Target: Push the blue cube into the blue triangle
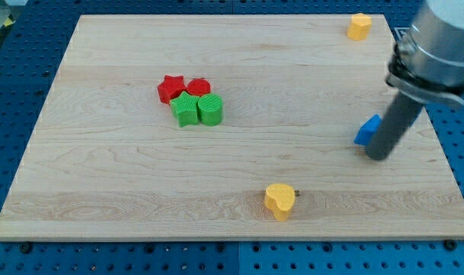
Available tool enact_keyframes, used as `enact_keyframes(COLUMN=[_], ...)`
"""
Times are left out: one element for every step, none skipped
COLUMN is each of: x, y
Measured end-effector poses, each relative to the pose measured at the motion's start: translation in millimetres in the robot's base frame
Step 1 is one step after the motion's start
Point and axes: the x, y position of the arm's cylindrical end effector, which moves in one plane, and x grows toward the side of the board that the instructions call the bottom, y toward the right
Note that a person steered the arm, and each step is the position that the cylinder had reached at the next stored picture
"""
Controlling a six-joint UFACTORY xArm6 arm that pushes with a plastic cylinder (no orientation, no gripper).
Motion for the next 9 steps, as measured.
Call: enact_keyframes(x=[-15,-14,-3,17,17,2,-44,-79,-69], y=[-1,15,51,66,93,131,131,108,69])
